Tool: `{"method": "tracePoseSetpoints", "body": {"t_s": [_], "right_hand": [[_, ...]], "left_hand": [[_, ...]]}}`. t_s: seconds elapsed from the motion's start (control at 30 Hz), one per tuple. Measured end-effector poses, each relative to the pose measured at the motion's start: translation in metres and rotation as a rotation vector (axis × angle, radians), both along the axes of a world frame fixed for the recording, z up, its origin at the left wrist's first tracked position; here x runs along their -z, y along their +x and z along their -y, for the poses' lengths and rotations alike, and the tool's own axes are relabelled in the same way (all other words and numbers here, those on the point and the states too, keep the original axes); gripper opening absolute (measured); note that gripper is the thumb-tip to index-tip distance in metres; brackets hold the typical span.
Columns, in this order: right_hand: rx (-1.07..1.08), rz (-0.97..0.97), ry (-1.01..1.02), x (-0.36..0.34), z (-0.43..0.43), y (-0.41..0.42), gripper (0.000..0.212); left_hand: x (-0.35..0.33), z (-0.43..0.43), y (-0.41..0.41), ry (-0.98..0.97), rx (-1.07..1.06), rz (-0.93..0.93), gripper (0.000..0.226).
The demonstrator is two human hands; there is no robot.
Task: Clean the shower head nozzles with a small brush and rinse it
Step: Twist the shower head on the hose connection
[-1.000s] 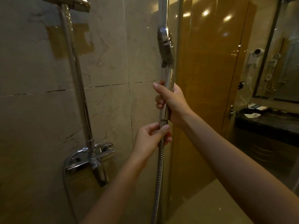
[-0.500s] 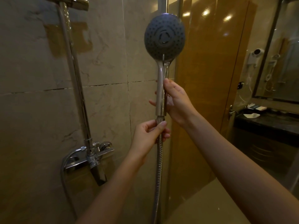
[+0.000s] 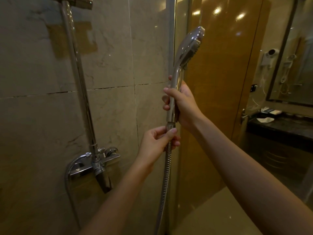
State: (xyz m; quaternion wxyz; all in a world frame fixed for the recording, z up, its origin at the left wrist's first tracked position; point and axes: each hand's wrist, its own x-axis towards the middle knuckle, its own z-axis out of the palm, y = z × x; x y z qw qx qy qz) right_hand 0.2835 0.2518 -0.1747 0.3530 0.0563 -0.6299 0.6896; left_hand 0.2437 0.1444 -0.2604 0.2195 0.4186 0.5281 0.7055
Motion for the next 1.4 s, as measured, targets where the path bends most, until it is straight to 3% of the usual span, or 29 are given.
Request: {"method": "tracePoseSetpoints", "body": {"t_s": [0.2,0.43,0.57,0.67,0.93,1.03,1.17,1.3,1.4], "right_hand": [[-0.092,-0.022,-0.052,-0.003,-0.003,0.004,0.05],[-0.194,-0.063,-0.05,-0.001,-0.007,0.011,0.018],[-0.21,-0.106,-0.074,-0.001,-0.008,0.012,0.032],[-0.207,-0.108,-0.136,0.001,-0.007,0.012,0.032],[0.154,-0.138,0.004,0.001,0.005,0.007,0.048],[0.104,-0.137,-0.079,0.001,0.004,0.009,0.043],[0.064,-0.126,-0.044,0.001,0.003,0.01,0.029],[0.027,-0.112,-0.138,0.007,0.004,0.01,0.042],[0.006,-0.08,-0.188,0.007,0.003,0.007,0.037]], "left_hand": [[-0.002,-0.001,0.002,0.016,0.029,0.002,0.015],[-0.003,0.0,0.0,0.029,0.014,0.004,0.026],[-0.001,-0.001,0.0,0.043,0.003,0.006,0.023],[-0.001,-0.002,0.0,0.042,0.004,0.003,0.02],[0.0,-0.001,0.004,0.026,-0.007,-0.023,0.015],[-0.002,-0.002,0.001,0.015,-0.019,-0.021,0.014],[0.0,-0.004,0.001,0.013,-0.025,-0.008,0.011],[0.002,-0.005,0.002,0.006,-0.019,-0.01,0.01],[0.003,-0.005,0.002,0.005,-0.011,-0.004,0.011]]}}
